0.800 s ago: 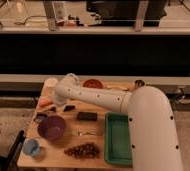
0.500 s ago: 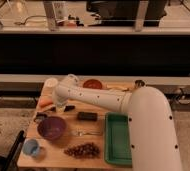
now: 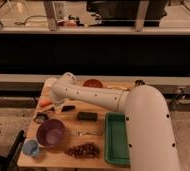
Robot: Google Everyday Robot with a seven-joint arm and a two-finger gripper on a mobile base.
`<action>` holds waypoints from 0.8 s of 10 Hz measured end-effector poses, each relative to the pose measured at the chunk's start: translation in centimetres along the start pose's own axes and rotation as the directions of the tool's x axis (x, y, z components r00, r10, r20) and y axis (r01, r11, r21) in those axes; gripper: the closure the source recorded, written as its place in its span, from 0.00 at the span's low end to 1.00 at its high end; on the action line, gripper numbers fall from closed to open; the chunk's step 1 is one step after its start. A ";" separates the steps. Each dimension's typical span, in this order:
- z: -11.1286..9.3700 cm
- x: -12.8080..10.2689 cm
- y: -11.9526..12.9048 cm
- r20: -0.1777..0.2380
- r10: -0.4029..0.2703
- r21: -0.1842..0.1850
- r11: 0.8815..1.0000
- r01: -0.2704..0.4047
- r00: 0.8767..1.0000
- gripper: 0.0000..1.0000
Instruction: Wipe purple bowl with brush
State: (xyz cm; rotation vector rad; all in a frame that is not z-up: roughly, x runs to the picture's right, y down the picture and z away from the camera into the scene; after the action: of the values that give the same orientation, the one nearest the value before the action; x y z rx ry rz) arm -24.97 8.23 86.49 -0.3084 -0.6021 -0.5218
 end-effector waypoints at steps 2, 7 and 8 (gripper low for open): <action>0.9 0.5 0.6 0.014 0.029 -0.011 1.000 -0.029 0.999 0.25; 1.9 1.4 1.8 0.040 0.082 -0.027 0.996 -0.081 0.996 0.25; 2.0 1.6 1.9 0.046 0.091 -0.027 0.996 -0.090 0.995 0.25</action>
State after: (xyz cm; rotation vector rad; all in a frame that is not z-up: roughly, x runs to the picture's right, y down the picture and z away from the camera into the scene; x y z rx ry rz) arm -23.73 10.09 88.77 -0.3705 -0.6246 -0.4364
